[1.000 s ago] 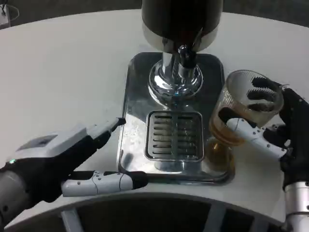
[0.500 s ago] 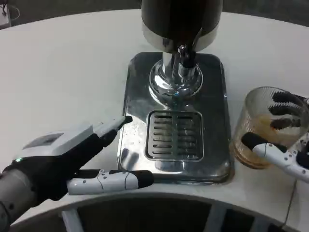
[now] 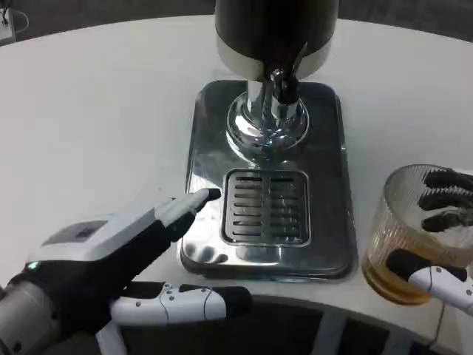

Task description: Grasp the cup under the faucet to collect the drink, then remove the cup.

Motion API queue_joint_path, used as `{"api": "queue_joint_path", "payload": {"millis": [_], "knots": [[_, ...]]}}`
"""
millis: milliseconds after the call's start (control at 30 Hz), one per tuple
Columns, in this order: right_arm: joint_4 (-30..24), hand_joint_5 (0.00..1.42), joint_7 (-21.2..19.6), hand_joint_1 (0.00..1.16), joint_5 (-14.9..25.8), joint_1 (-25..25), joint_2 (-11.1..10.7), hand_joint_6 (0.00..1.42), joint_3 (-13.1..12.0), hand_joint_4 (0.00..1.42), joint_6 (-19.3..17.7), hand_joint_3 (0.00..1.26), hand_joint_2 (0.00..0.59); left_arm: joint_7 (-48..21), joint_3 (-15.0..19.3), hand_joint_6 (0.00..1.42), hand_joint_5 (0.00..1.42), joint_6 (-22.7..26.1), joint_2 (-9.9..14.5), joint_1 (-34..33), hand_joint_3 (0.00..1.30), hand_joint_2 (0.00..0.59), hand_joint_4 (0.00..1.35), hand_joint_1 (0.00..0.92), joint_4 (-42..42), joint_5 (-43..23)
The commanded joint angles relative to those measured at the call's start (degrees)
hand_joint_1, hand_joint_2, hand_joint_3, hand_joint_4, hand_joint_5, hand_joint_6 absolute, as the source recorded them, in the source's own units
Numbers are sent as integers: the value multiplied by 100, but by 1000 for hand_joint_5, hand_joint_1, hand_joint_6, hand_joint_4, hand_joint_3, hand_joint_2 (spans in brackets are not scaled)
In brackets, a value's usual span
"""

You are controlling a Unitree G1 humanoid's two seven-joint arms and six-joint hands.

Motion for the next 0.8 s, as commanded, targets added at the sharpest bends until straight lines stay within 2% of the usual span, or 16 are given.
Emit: {"api": "queue_joint_path", "payload": {"millis": [33,333,800], "knots": [[-347,1343,184,980,190,269,-76,1424,-84,1186,-323,1008,152,-41,51,62,0,-101,-41,262,0,30,0,0,-338,-30],[-540,1343,582,986,381,749,-265,1424,-190,1186,-620,1008,153,-54,174,59,0,-351,-137,1047,0,33,0,0,-1053,-37],[-814,1343,938,990,366,825,-477,1424,-152,1183,-880,1005,153,17,491,6,0,-791,-359,1823,0,32,0,0,-1496,412]]}}
